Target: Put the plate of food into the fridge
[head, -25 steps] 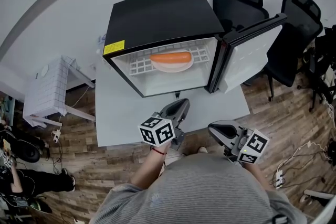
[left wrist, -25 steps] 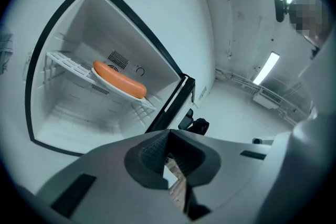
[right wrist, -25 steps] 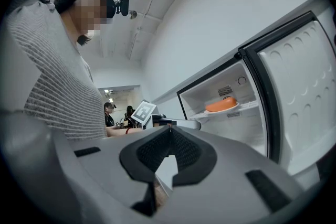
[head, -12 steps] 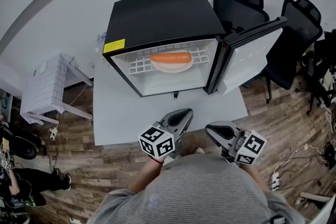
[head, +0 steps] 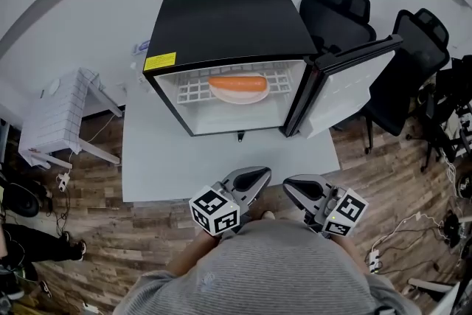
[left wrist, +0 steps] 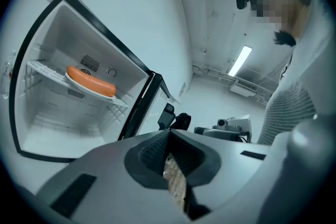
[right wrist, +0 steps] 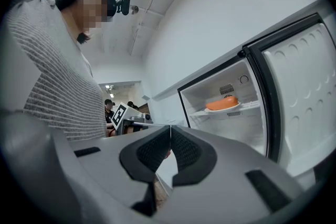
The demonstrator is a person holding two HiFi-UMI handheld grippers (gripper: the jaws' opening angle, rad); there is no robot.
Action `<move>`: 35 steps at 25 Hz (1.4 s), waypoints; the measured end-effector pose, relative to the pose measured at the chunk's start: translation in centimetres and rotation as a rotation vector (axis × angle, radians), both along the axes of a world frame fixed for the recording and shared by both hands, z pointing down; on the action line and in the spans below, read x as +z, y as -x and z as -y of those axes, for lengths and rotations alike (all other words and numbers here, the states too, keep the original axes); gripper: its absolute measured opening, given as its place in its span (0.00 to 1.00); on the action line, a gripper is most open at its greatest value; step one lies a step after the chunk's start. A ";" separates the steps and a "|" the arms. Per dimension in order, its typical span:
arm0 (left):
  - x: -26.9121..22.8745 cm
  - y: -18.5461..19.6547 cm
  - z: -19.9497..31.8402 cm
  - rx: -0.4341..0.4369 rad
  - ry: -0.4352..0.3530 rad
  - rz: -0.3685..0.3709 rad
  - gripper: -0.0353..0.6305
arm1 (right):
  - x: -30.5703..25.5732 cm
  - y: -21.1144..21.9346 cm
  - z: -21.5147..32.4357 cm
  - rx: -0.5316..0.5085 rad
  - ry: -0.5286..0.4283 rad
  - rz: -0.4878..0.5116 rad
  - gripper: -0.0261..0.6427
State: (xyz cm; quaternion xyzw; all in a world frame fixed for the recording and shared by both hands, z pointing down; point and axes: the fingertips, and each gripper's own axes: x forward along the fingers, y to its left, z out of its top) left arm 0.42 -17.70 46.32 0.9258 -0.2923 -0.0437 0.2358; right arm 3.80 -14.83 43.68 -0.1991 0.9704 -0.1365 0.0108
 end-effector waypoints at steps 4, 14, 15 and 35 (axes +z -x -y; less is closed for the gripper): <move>0.0 -0.6 -0.9 0.025 -0.047 0.051 0.07 | 0.1 0.3 -0.1 -0.007 -0.001 -0.011 0.06; 0.2 -0.7 -1.3 0.021 -0.072 0.068 0.07 | 0.1 0.6 -0.1 -0.024 -0.005 -0.025 0.06; 0.1 -0.6 -1.2 0.017 -0.072 0.066 0.07 | 0.1 0.6 0.0 -0.024 -0.005 -0.025 0.06; 0.1 -1.2 -1.1 0.017 -0.061 0.060 0.07 | 0.6 0.2 0.4 -0.004 -0.030 -0.072 0.06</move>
